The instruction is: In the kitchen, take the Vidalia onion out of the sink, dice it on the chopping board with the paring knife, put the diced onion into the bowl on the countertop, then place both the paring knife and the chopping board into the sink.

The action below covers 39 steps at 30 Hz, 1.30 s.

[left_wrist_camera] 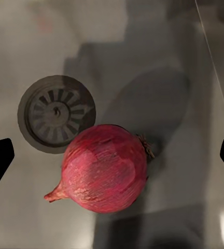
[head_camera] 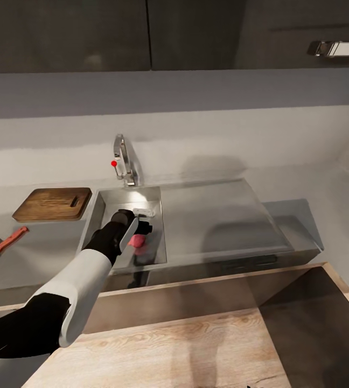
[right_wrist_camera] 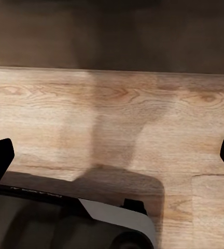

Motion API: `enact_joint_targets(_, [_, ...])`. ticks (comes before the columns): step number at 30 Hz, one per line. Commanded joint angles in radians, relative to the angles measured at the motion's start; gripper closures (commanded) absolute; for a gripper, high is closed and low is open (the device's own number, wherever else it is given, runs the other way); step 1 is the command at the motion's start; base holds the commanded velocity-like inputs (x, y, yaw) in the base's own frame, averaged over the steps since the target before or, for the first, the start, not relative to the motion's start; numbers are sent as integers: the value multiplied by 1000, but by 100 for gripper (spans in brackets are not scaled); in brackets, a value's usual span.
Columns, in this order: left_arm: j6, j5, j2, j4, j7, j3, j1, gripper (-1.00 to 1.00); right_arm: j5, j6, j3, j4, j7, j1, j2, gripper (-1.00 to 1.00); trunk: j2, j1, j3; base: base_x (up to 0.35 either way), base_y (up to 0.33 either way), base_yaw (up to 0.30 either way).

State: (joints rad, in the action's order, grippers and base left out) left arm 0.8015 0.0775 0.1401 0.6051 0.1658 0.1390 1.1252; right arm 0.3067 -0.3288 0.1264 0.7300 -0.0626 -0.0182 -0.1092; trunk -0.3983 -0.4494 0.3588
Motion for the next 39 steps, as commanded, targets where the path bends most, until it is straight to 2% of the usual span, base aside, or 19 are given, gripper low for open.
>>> enact_joint_targets(1, [4,8,0,1,8,4,1,-100,8,-3,7,2,-7,0,-2,-100,-2,-1,2,0,0,0])
enact_joint_targets(14, [4,8,0,1,8,4,1,-100,9,-6,4,3,-15,0,6,-100,-2,-1,2,0,0,0])
enact_joint_targets(39, [4,8,0,1,8,4,-21,-100,6,-3,9,4,-5,0,2,-100,-2,-1,4,0,0,0])
